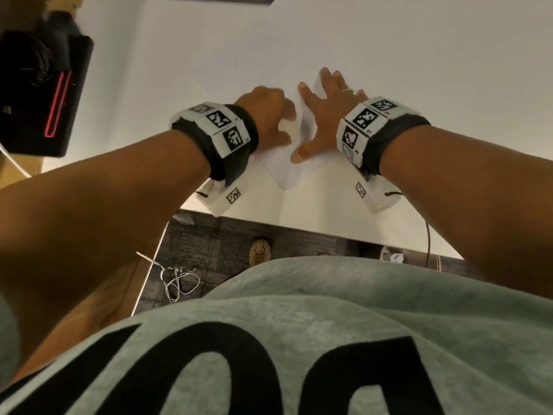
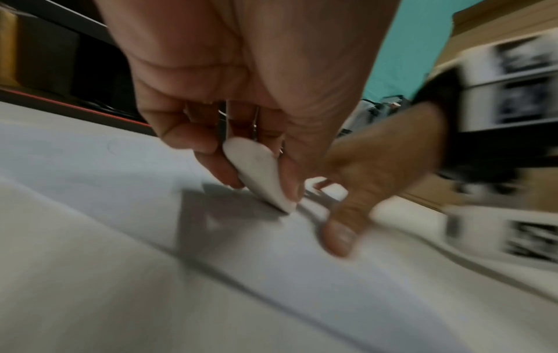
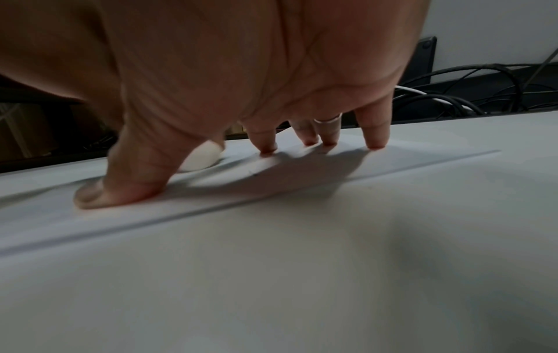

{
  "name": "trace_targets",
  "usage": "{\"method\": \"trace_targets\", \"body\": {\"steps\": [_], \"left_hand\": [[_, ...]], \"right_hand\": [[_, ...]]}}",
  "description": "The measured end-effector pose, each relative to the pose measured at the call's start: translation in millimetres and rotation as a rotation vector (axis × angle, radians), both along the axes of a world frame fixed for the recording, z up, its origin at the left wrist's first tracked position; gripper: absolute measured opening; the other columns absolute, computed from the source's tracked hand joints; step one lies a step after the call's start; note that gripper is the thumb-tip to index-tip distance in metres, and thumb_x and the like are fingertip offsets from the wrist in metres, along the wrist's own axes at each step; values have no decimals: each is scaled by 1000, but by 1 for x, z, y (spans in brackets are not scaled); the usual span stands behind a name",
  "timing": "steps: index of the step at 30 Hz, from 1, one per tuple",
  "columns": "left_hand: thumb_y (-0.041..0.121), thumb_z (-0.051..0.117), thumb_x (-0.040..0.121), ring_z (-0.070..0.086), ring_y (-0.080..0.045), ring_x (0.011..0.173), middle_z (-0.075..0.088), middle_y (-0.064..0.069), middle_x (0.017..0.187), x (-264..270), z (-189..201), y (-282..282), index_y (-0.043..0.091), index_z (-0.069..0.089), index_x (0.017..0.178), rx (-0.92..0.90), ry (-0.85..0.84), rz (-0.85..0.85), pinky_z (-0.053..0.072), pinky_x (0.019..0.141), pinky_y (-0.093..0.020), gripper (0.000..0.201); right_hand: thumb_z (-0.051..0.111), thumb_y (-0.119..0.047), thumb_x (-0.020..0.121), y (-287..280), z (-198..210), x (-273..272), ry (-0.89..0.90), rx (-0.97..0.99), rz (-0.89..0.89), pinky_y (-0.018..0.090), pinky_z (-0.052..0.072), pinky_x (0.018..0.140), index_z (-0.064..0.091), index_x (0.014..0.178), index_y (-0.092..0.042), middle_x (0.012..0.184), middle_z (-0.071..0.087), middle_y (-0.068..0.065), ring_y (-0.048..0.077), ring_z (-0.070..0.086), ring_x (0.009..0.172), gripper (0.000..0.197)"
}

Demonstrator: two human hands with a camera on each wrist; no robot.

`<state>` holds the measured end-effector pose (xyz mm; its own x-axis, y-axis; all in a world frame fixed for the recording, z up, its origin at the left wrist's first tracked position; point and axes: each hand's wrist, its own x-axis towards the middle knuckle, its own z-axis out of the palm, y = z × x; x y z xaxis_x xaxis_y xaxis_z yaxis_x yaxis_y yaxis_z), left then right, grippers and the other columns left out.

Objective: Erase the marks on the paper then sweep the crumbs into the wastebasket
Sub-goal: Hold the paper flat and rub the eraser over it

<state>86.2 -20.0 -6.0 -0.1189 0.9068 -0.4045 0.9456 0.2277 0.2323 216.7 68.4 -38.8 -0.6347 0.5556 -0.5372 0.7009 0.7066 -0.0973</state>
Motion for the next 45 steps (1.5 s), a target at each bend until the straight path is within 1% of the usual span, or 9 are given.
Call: {"method": "trace_targets", "body": {"steps": [7,10,13,15,17,20,24,32,45], "left_hand": [[27,60,87,45,-30,120,49,-10,128,-11,-4,1,18,49,131,33,16,73,37,93,-36,46],[24,59,89,44,-31,121,49,-10,130,-14,-1,9,17,48,131,18,-2,2,36,94,-37,45],[21,61,87,44,-31,120,50,-10,130,-16,1,14,17,50,130,8,-12,-68,37,94,-38,44],[21,62,87,45,-32,118,49,-11,128,-17,2,15,18,51,129,10,-9,-87,38,91,-38,44],[22,62,87,46,-32,117,47,-12,126,-17,2,15,18,52,130,22,-17,-91,38,89,-36,44],[24,64,86,45,-30,119,48,-11,127,-19,0,11,17,51,130,39,-24,-51,38,92,-36,47],[29,67,84,45,-27,119,51,-7,128,-19,-4,5,16,52,127,79,-49,30,38,93,-36,47],[33,66,83,50,-28,113,52,-7,122,-17,-7,-12,17,54,126,30,-17,-61,40,88,-35,47],[32,63,85,48,-31,114,51,-10,123,-13,1,-10,14,55,126,33,23,-90,38,85,-36,45]], "right_hand": [[57,-88,58,-16,12,9,-58,57,-141,60,17,114,-5,155,-21,161,-7,18,38,1,148,133],[55,-88,60,-27,22,24,-159,92,-147,64,15,113,10,154,-15,155,17,17,39,23,142,126],[52,-84,70,-32,38,29,-245,126,-93,68,8,111,39,142,-14,144,38,14,38,39,131,101],[56,-76,74,-27,42,21,-165,148,-87,64,6,113,48,133,-12,143,38,13,36,44,128,87],[66,-65,75,-22,37,12,1,88,-102,53,17,117,45,136,-10,146,31,11,34,45,127,84],[75,-57,71,-21,21,3,100,-55,-148,40,34,111,29,149,-15,153,17,8,31,37,136,100],[75,-62,68,-25,12,-1,96,-66,-157,45,26,116,14,154,-29,156,7,9,34,16,145,110],[71,-70,65,-28,8,-4,59,-16,-130,52,14,119,5,155,-26,158,-1,13,35,2,148,121],[72,-74,60,-26,5,-3,18,-15,-78,60,8,116,-3,154,-27,161,-13,11,35,-13,148,130]]}}
